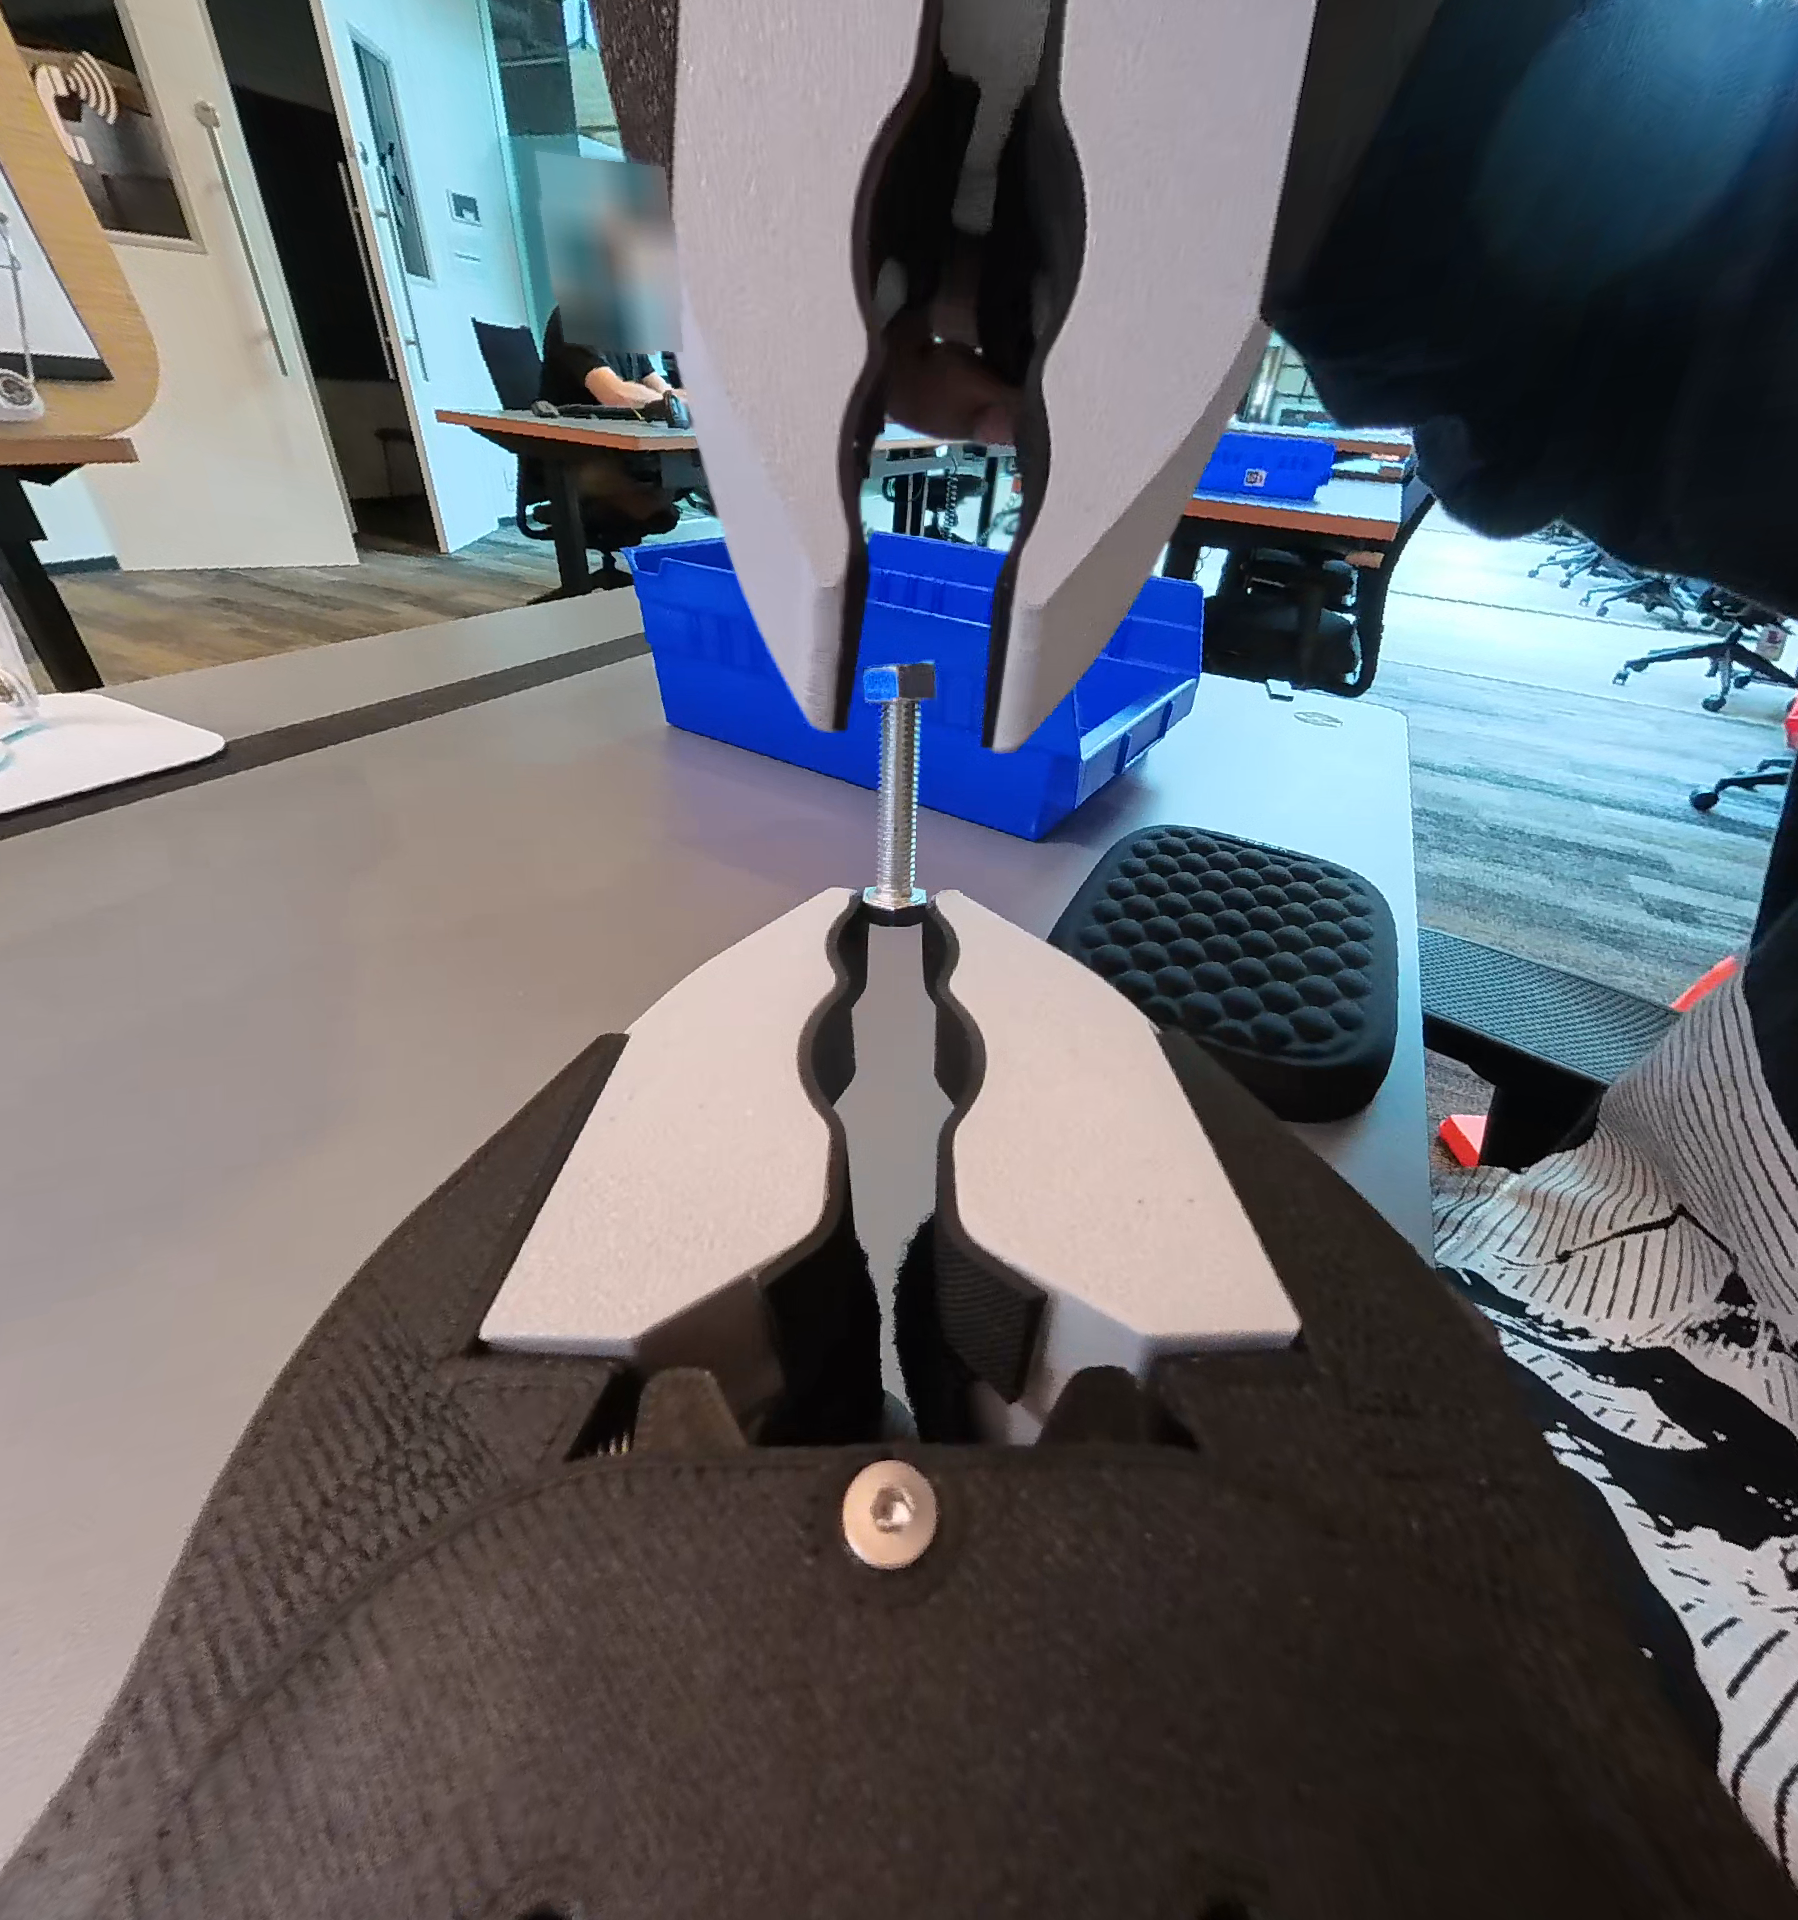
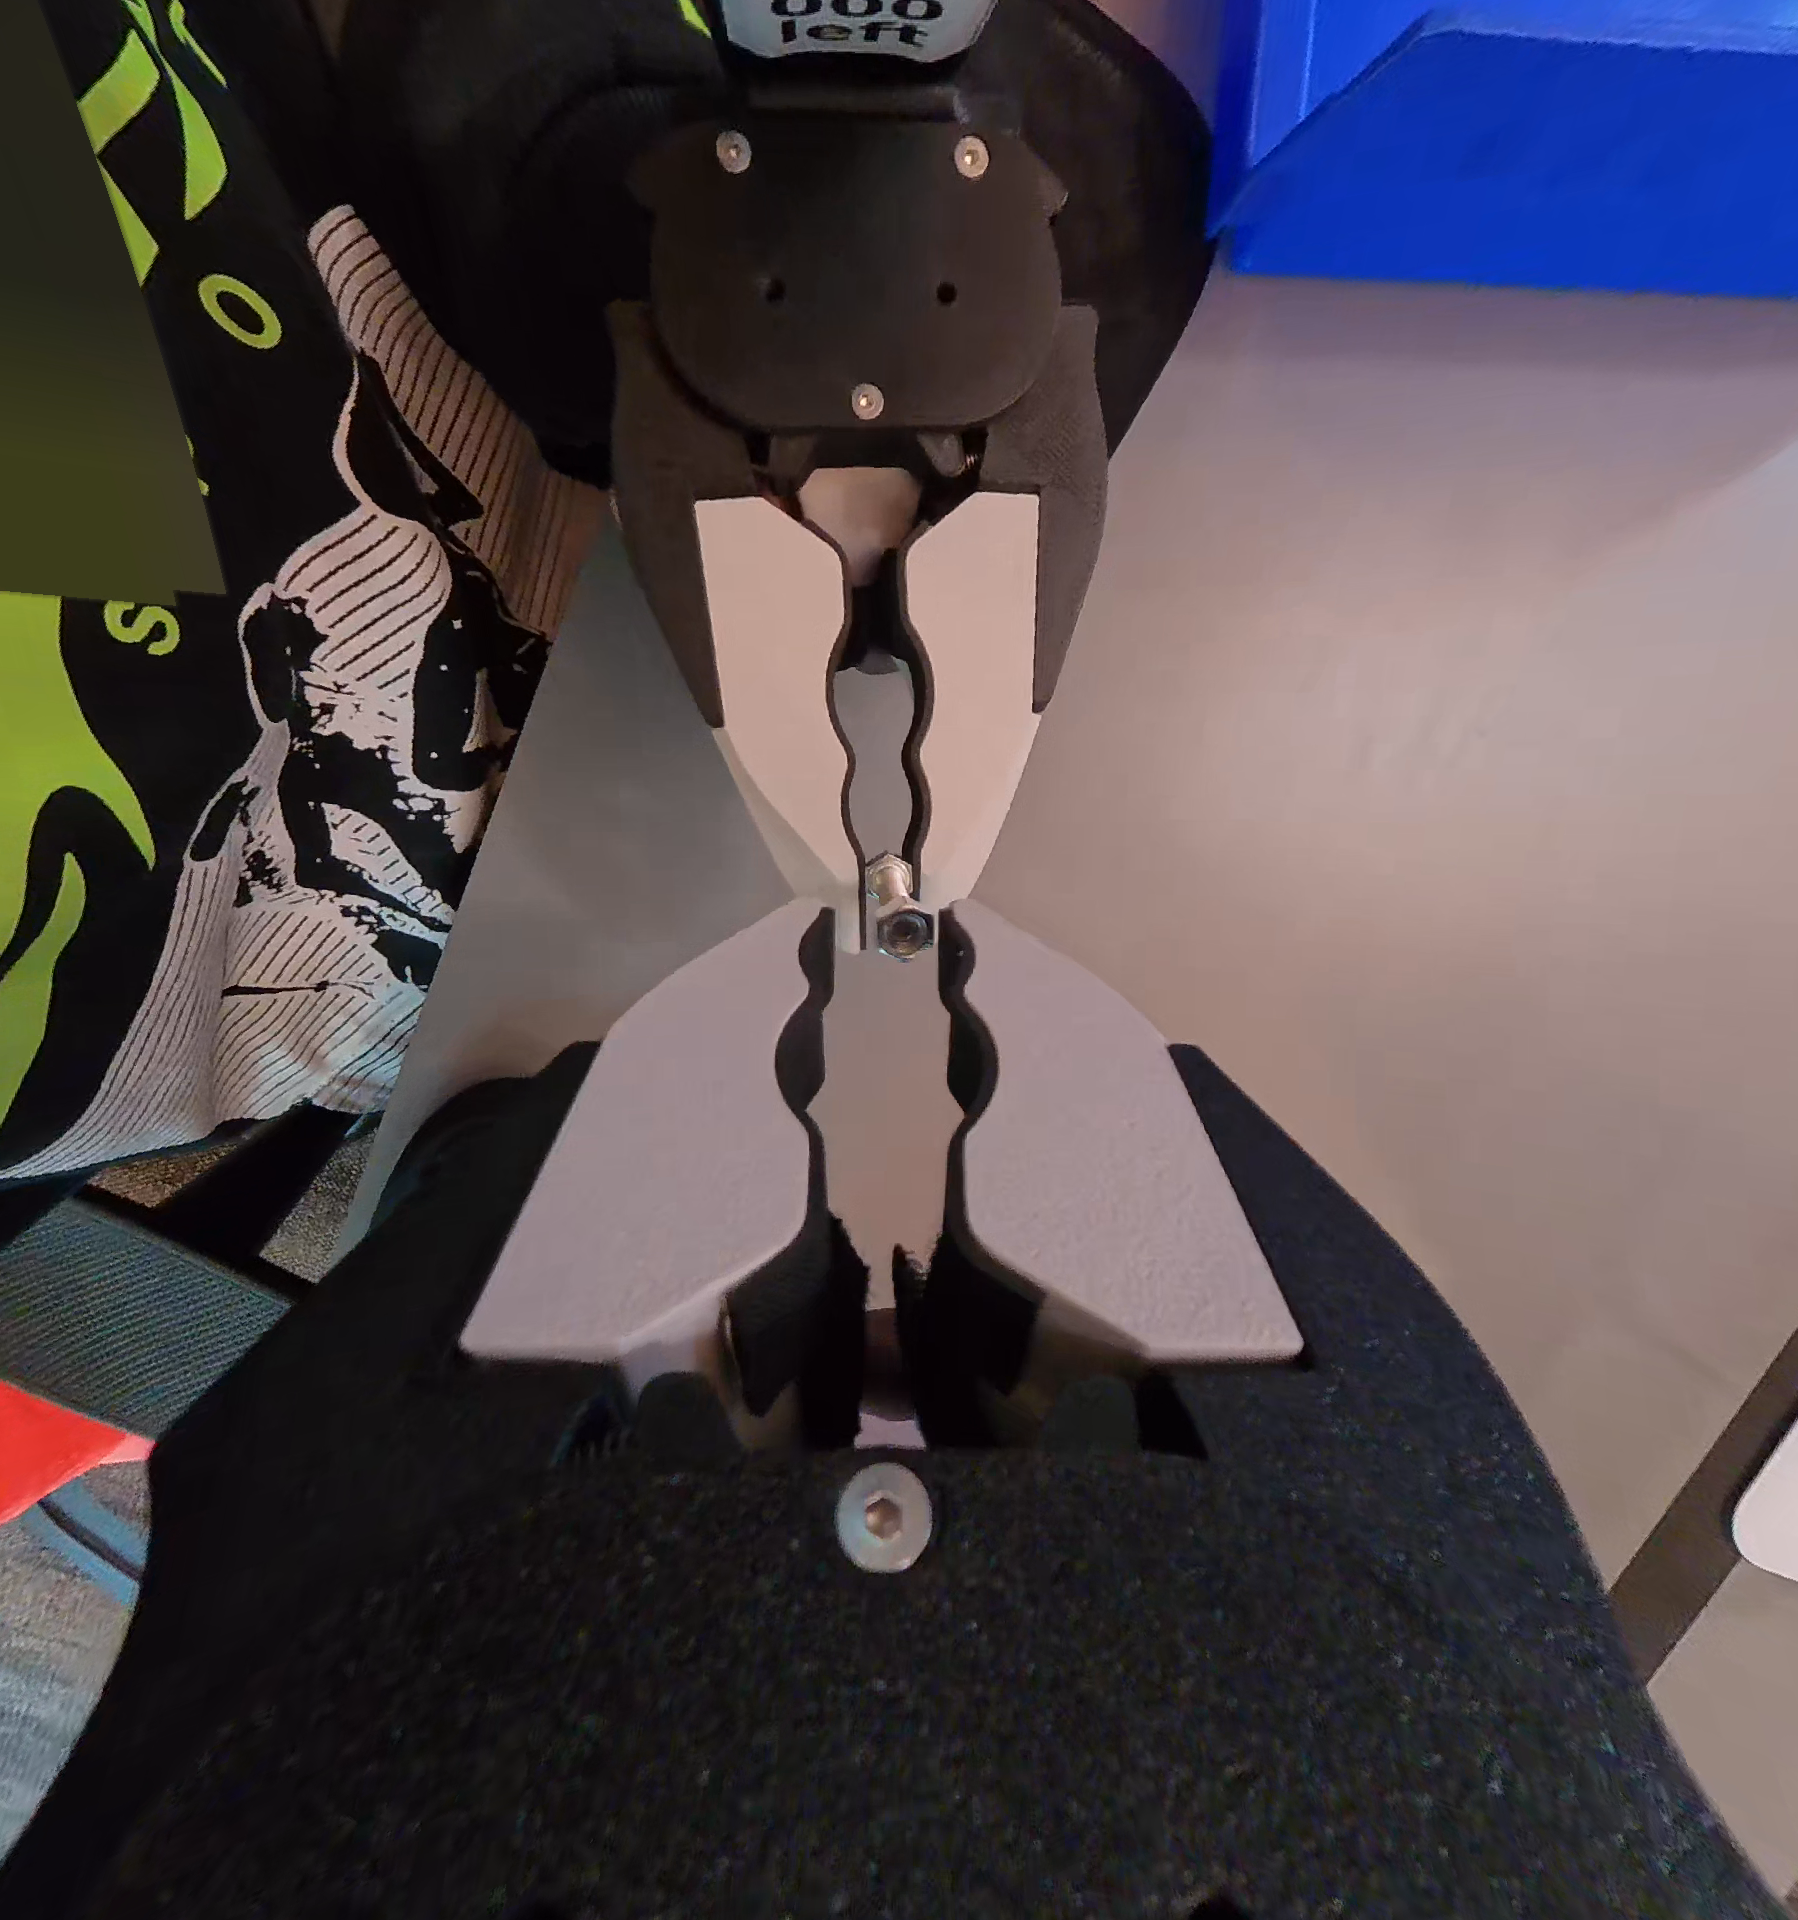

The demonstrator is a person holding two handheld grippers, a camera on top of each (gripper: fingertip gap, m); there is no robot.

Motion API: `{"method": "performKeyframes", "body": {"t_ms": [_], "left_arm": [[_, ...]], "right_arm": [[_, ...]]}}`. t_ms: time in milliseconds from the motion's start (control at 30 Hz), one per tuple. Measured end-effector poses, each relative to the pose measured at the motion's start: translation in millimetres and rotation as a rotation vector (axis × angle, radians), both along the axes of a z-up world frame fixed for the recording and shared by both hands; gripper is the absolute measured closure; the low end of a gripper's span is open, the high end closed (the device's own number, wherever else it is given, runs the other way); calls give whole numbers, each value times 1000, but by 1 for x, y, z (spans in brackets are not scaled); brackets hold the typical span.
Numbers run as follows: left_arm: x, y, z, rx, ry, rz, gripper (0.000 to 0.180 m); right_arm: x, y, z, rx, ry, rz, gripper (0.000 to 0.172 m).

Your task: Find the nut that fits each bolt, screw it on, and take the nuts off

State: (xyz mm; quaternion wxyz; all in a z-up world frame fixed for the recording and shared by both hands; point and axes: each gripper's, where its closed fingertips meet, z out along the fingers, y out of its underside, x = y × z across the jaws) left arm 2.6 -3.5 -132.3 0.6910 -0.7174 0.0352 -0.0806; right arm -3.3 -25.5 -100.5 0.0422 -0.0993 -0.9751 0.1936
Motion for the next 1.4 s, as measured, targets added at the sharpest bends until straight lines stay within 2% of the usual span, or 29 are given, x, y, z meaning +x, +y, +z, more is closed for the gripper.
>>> {"method": "performKeyframes", "body": {"t_ms": [133, 233, 300, 467, 567, 1400], "left_arm": [[0, -1, 1, 6, -1, -5, 171], [0, -1, 2, 14, -1, -2, 171], [-2, -2, 3, 24, -3, 6, 170], [-4, -2, 5, 37, 16, 31, 170], [-7, -2, 5, 42, 26, 50, 170], [-12, -2, 5, 39, 12, 77, 170]], "right_arm": [[-3, -1, 3, -57, 23, -45, 138], [-6, -3, 6, -204, 63, -146, 128], [-9, -6, 8, -372, 108, -239, 120], [-13, -17, 27, -964, 184, -471, 114], [-11, -21, 26, -1122, 217, -524, 112], [3, -7, 23, -1189, 282, -571, 125]]}}
